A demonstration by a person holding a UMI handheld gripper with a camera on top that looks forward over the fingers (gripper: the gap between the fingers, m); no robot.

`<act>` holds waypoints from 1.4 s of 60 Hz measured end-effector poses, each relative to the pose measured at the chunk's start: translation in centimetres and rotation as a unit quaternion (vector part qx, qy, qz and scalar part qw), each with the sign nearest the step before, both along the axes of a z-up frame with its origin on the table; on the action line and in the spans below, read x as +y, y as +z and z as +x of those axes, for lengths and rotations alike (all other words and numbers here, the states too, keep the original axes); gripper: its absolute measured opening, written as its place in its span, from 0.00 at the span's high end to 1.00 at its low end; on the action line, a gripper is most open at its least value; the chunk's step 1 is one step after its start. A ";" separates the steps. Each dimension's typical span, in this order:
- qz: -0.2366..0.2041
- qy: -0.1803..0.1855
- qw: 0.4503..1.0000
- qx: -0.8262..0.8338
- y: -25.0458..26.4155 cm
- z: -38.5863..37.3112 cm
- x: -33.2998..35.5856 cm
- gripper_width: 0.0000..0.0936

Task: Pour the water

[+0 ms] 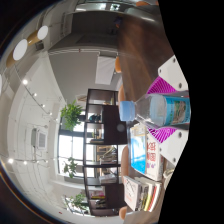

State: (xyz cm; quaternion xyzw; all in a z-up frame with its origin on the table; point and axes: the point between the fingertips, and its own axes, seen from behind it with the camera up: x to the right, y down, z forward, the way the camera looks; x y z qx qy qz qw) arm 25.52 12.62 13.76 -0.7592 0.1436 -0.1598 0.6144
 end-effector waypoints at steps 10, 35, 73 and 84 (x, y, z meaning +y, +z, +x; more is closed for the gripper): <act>-0.002 -0.003 1.000 0.006 -3.1 1.6 0.9 0.59; 0.032 -0.009 0.999 0.021 -4.5 1.9 -0.7 0.26; -0.054 0.111 0.992 0.031 -5.2 -14.3 -18.4 0.08; -0.038 0.160 0.985 0.043 -2.4 -20.4 -21.2 0.08</act>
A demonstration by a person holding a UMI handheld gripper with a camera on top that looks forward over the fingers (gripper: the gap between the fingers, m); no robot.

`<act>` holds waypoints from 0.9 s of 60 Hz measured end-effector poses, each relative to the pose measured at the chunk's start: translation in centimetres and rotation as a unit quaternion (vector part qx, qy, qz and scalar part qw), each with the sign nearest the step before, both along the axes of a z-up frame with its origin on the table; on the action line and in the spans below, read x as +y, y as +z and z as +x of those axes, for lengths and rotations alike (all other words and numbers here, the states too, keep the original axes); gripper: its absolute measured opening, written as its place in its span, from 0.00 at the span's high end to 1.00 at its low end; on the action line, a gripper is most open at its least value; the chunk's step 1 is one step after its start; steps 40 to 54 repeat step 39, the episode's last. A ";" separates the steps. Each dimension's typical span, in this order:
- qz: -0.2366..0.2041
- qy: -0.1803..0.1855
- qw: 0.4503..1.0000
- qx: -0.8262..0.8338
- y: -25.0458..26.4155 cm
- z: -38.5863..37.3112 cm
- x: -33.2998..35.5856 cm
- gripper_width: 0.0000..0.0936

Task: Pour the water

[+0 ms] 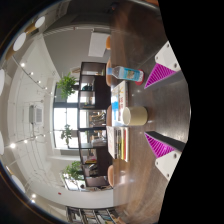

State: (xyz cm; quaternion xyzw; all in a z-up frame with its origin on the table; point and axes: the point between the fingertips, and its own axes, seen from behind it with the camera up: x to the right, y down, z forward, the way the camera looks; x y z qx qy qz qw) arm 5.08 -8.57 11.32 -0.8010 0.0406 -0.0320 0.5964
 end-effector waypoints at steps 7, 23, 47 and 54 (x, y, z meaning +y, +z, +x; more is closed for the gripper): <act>0.004 0.025 1.000 -0.011 1.2 -2.8 -1.0 0.08; 0.017 0.057 0.998 -0.016 2.5 -7.1 -3.1 0.08; 0.043 0.075 0.996 -0.006 4.7 -9.3 -4.7 0.08; 0.043 0.075 0.996 -0.006 4.7 -9.3 -4.7 0.08</act>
